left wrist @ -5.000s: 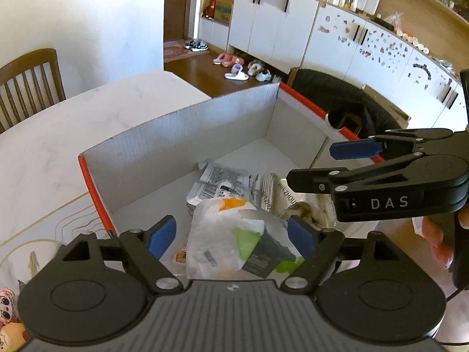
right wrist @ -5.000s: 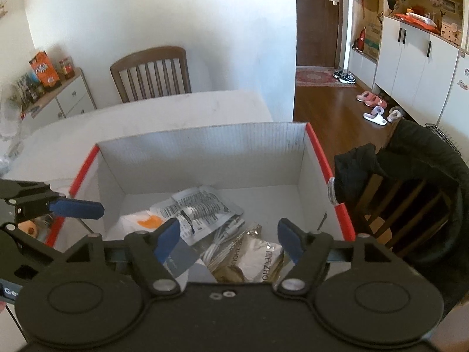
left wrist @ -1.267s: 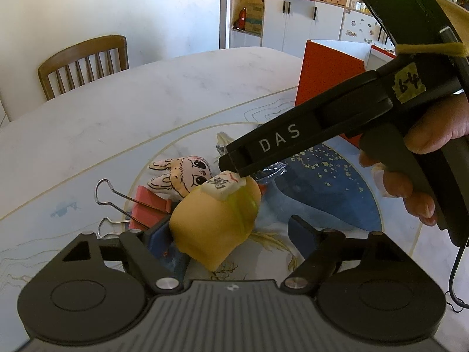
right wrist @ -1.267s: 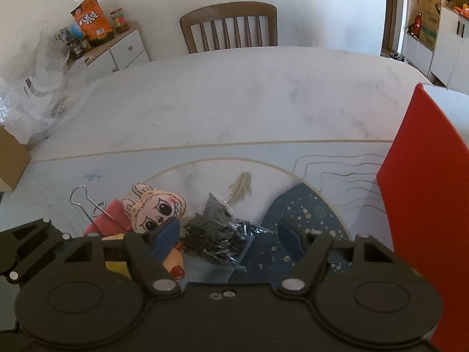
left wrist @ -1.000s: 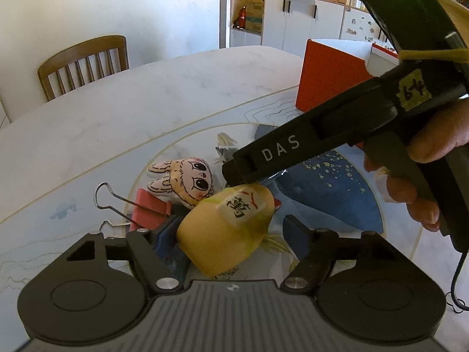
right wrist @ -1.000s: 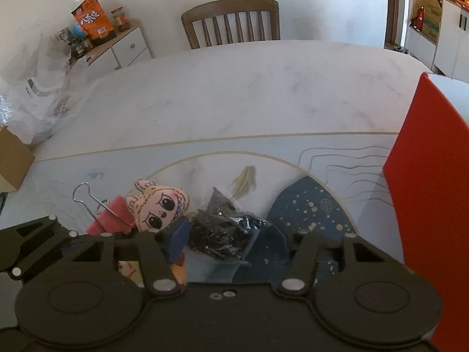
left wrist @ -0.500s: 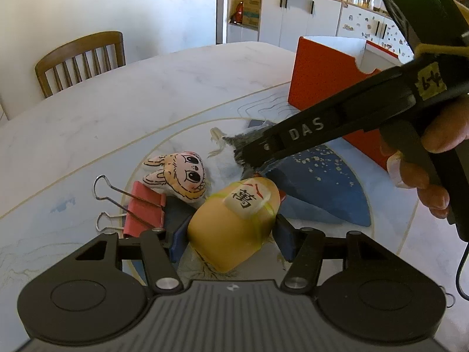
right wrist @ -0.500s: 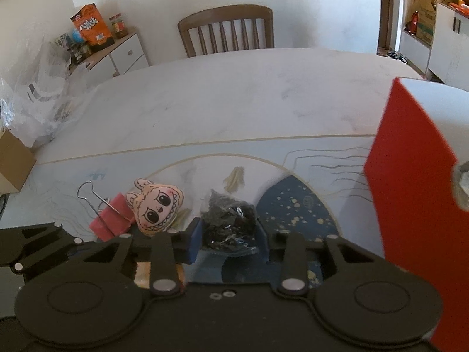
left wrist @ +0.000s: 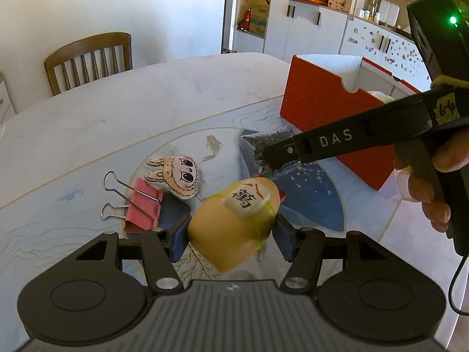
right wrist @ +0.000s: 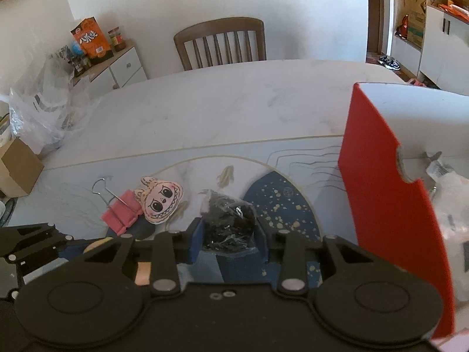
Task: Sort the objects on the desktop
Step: 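Grasp the yellow squishy toy with left tool while right tool grasps black clip bag, then carry the yellow toy and black clip bag over the red shoebox, then lower into the shoebox and open both tools to drop the items, then withdraw both tools from the shoebox back over the glass plate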
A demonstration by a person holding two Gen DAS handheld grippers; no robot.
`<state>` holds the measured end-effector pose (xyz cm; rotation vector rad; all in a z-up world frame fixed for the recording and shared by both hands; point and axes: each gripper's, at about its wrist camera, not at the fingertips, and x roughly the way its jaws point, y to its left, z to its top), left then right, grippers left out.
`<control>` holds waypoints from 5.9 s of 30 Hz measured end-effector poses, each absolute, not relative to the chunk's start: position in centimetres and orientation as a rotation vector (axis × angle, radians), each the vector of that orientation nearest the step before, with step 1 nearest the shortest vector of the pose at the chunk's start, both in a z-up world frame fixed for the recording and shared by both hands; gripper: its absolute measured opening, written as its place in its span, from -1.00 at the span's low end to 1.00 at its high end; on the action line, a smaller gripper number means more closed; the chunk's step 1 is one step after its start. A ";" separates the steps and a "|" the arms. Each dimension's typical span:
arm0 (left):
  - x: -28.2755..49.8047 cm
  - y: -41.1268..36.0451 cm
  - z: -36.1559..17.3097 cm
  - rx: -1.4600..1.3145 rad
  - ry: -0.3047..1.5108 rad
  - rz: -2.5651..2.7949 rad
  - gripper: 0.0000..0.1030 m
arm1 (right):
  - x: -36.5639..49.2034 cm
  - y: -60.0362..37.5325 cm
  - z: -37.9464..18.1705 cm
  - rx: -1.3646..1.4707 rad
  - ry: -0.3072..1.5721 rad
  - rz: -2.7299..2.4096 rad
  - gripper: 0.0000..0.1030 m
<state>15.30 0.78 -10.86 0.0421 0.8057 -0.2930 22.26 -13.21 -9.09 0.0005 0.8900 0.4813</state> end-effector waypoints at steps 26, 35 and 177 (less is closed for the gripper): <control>12.7 -1.7 -3.8 -0.057 0.741 -0.270 0.15 | 17.4 -19.6 -1.5 0.042 0.794 0.499 -0.29; 13.2 -5.9 -2.4 -0.050 0.713 -0.298 0.15 | 17.6 -24.7 0.2 0.053 0.742 0.458 -0.29; 17.4 -8.0 -1.2 -0.050 0.713 -0.258 0.98 | 20.5 -27.1 -1.1 -0.106 0.663 0.532 0.99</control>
